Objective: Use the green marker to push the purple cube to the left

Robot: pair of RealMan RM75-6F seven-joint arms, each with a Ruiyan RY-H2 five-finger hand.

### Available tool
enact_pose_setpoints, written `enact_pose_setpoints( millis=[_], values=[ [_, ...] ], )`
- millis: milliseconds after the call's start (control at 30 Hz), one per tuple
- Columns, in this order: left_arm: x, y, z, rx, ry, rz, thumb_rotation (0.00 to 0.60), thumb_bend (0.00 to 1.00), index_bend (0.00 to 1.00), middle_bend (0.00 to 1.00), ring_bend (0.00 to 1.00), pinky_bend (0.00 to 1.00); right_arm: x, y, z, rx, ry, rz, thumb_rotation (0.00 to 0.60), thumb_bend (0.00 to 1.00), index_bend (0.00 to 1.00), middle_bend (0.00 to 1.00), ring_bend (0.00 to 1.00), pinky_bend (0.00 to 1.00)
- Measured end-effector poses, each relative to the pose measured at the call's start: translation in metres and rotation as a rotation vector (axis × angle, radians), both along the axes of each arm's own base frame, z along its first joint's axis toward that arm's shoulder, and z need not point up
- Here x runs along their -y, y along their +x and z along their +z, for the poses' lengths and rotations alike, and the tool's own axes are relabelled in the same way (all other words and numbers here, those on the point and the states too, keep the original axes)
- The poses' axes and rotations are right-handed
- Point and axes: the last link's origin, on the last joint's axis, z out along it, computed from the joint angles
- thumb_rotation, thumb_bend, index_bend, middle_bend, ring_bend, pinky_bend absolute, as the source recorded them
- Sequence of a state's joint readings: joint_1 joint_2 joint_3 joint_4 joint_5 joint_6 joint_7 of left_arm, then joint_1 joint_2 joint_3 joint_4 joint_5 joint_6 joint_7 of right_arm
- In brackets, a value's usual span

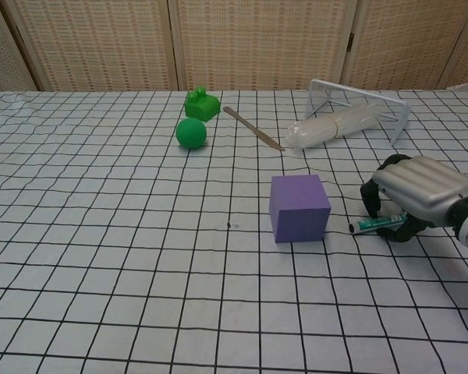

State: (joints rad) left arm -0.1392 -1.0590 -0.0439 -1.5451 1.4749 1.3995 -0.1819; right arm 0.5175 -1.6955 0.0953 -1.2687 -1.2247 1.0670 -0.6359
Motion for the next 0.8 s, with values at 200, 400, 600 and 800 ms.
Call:
enact_pose_setpoints(
  millis=[200, 400, 600, 800],
  values=[
    [-0.001, 0.0, 0.0, -0.002, 0.0, 0.002, 0.6, 0.38, 0.0, 0.0, 0.0, 0.11, -0.003, -0.002, 0.0, -0.029, 0.001, 0.0, 0.6, 0.3, 0.75, 0.56, 0.32, 0.23],
    [-0.001, -0.001, 0.0, -0.005, 0.001, 0.006, 0.6, 0.38, 0.0, 0.0, 0.0, 0.11, -0.004, -0.003, 0.001, -0.047, -0.006, 0.005, 0.6, 0.34, 0.86, 0.64, 0.46, 0.45],
    [-0.001, -0.001, -0.001, -0.004, 0.002, 0.006, 0.6, 0.38, 0.0, 0.0, 0.0, 0.11, -0.003, -0.005, 0.01, -0.035, -0.042, 0.007, 0.6, 0.36, 0.95, 0.72, 0.56, 0.57],
    [-0.001, 0.0, -0.001, -0.004, 0.0, 0.006, 0.6, 0.38, 0.0, 0.0, 0.0, 0.11, -0.001, -0.007, 0.022, 0.01, -0.074, 0.009, 0.6, 0.37, 1.0, 0.78, 0.61, 0.61]
  ],
)
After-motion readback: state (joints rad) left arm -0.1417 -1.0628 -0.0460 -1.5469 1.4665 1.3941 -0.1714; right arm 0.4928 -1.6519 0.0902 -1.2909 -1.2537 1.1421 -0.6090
